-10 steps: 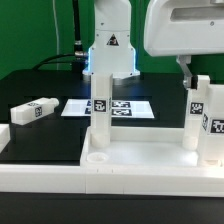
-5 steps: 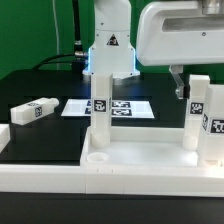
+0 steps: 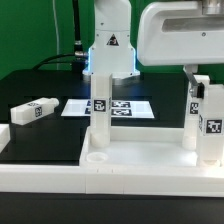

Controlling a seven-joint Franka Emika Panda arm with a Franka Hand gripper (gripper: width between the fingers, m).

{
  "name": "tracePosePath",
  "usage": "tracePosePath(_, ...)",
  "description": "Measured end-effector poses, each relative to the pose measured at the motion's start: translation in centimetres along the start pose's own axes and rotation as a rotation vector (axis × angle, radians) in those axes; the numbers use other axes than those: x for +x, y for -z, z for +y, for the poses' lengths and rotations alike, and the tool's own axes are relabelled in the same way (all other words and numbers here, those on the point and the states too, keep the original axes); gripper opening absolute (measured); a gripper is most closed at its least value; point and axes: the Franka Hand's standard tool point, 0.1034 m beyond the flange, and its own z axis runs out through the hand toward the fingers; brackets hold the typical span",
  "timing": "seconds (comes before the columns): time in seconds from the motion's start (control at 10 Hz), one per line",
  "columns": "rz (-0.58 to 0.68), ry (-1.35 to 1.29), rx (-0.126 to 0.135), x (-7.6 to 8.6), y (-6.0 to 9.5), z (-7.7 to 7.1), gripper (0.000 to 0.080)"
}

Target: Assemble desk

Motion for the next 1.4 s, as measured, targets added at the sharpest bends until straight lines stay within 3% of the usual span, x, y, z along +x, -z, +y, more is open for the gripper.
tracePosePath(0.5, 0.002, -0.429, 0.005, -0.1, -0.1, 0.1, 0.0291)
tracePosePath(0.9, -0.007, -0.856, 0.028, -0.3, -0.2, -0.2, 0.0291)
tracePosePath(1.1, -0.024, -1.157, 0.037, -0.5, -0.2, -1.1, 0.0291)
tracePosePath(1.4, -0.022, -1.323, 0.04, -0.4, -0.2, -1.3, 0.0291)
